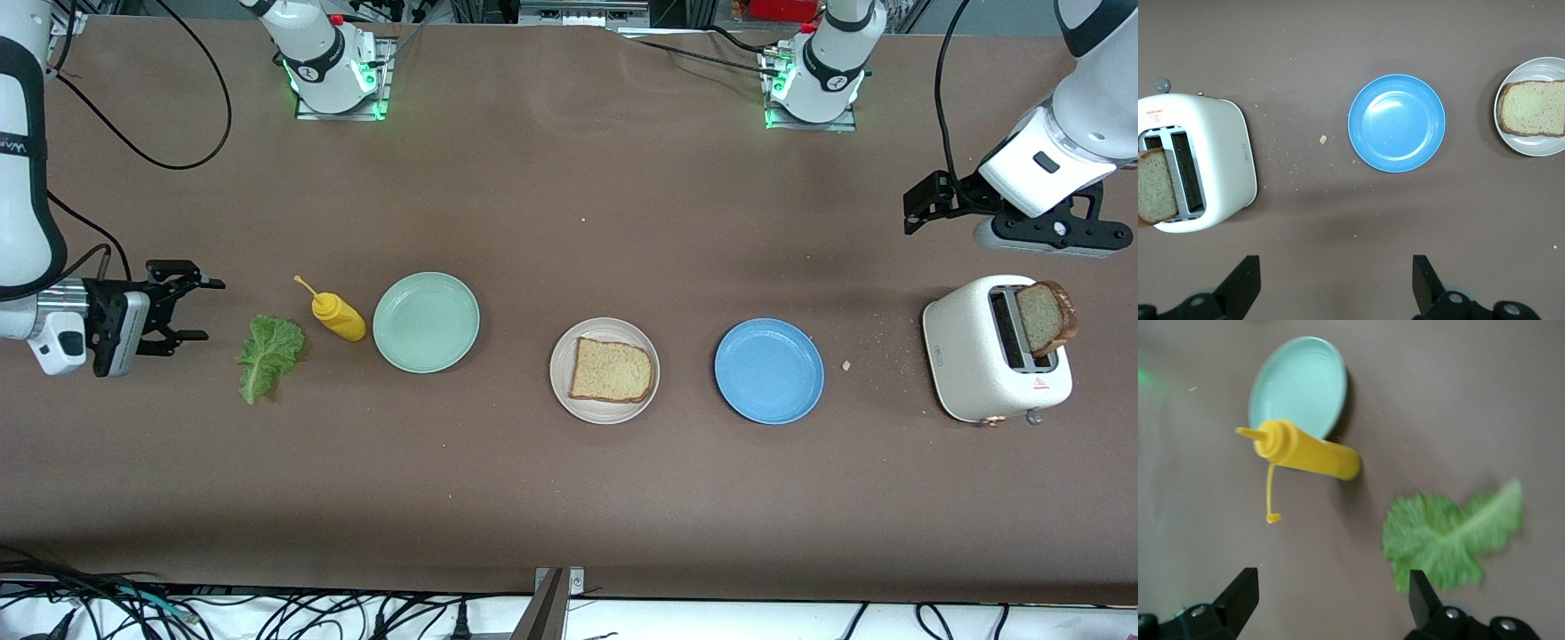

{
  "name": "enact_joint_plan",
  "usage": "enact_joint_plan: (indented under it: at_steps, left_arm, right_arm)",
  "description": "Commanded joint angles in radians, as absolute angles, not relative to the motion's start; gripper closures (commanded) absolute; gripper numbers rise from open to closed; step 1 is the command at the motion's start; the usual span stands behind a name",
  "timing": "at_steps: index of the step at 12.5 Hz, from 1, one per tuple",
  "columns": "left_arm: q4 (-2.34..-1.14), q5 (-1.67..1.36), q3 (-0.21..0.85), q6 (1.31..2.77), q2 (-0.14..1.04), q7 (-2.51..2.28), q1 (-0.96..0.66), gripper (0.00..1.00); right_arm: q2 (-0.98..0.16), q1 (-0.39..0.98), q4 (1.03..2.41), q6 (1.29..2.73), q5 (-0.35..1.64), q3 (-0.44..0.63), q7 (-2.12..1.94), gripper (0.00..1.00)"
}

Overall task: Make sandwich in beige plate with both arms
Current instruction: 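Open the right gripper and draw it back from the bottle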

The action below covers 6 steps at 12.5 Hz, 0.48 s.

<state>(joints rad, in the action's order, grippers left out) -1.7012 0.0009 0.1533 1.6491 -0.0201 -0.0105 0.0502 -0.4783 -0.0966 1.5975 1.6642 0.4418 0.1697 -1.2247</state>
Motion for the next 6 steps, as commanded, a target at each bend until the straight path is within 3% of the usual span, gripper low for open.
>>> enact_joint_plan:
  at_steps: [1,6]
  left_arm:
    - [-1.704,0.025,0.16,1.643,-0.031,-0.011,0.055,0.0]
    - [-1.704,0.025,0.16,1.643,-0.031,-0.012,0.055,0.0]
  right_arm:
    - [-0.423,-0.074,1.632,1.695,0.365,0.161,-0.915,0.0]
    - [-0.413,-0.023,1.641,1.837,0.266,0.149,-0.395,0.0]
